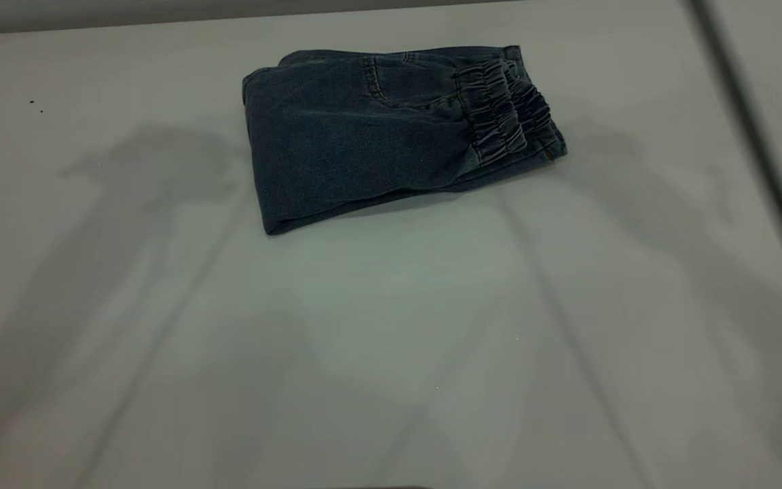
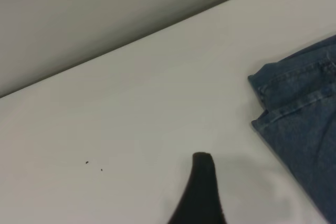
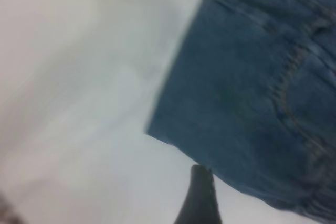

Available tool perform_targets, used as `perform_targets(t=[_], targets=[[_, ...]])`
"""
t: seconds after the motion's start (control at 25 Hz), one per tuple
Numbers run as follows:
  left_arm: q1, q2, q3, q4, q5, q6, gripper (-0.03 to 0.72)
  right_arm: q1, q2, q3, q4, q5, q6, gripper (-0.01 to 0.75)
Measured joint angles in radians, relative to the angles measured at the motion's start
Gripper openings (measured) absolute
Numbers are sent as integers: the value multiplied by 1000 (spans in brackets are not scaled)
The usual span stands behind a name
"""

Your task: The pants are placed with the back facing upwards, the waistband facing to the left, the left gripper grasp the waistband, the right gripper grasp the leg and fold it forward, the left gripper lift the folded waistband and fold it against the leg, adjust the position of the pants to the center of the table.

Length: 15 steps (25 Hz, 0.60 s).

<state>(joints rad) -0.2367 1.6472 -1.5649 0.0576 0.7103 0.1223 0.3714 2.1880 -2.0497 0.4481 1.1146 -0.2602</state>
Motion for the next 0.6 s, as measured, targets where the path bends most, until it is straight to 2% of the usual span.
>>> perform_targets(t=[0.24, 0.6], targets=[[0, -3, 0, 1, 8, 0, 575, 120, 69, 0, -247, -11, 156, 514], [0, -3, 0, -1, 15, -1, 575, 138, 189, 0, -295, -52, 217, 514]])
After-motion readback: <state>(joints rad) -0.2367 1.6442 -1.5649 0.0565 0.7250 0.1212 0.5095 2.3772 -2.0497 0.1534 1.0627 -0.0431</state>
